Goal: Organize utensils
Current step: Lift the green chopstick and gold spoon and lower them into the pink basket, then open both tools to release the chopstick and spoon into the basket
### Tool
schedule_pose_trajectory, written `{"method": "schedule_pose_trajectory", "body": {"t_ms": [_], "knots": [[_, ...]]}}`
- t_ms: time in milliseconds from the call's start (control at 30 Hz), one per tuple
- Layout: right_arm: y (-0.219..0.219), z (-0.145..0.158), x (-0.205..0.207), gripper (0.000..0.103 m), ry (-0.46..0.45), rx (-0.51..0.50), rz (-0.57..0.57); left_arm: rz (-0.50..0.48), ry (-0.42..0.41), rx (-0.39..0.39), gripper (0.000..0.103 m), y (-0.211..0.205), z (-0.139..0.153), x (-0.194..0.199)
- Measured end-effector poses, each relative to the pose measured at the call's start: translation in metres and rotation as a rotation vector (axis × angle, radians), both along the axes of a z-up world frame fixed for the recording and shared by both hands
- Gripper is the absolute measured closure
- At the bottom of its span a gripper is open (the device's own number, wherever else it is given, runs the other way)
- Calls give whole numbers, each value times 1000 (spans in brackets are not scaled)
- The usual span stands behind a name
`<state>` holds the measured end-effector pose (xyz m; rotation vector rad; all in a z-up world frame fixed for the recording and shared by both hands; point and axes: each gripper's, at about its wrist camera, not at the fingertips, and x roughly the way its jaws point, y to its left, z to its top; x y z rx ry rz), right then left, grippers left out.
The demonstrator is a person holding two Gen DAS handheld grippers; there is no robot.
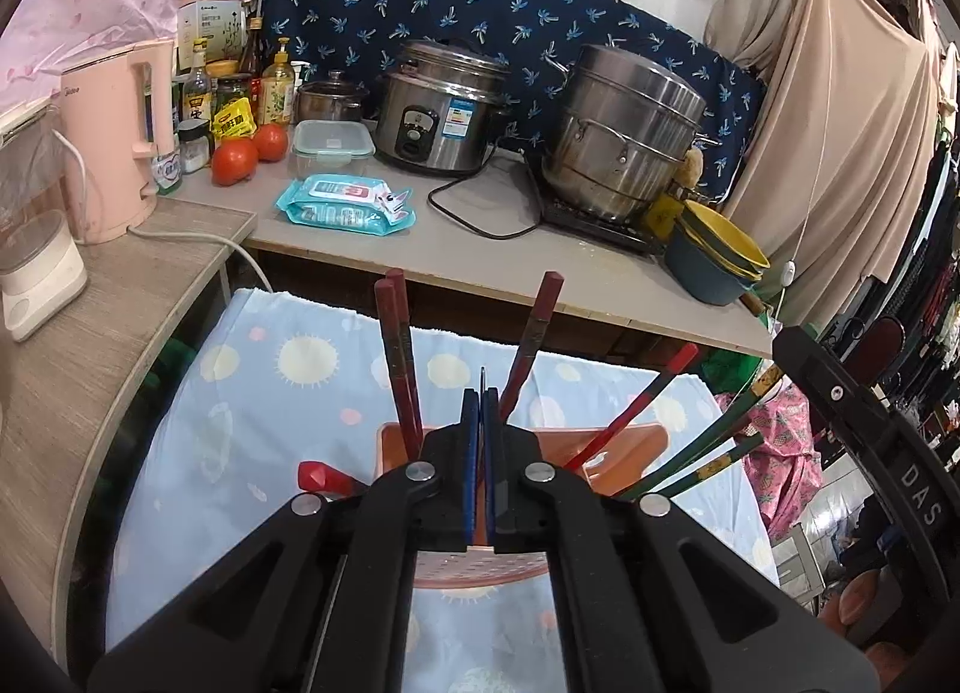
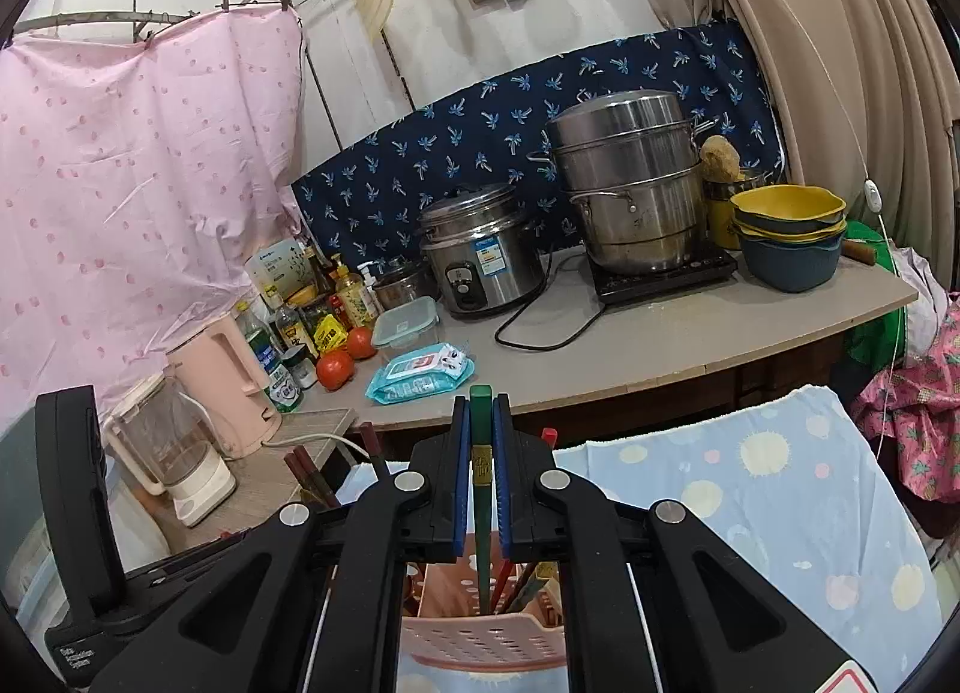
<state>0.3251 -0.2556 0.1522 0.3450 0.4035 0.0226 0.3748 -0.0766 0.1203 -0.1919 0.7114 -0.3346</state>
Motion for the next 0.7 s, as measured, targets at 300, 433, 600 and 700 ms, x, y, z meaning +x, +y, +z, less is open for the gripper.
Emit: {"method": "schedule_pose_trajectory", "body": {"t_ms": [300,433,600,700], "knots": [[-2,-16,3,96,40,5,0,3,9,14,102,-1,-7,2],[-2,-21,3,94,56,6,3,6,3,19,102,-2,-7,1],[-6,-22,-2,79,54,12,-18,27,-17,29,81,-3,-3,-3],[-9,-20,-10,72,46,10,-30,36,-38,39,70,-4,0,-9]]}}
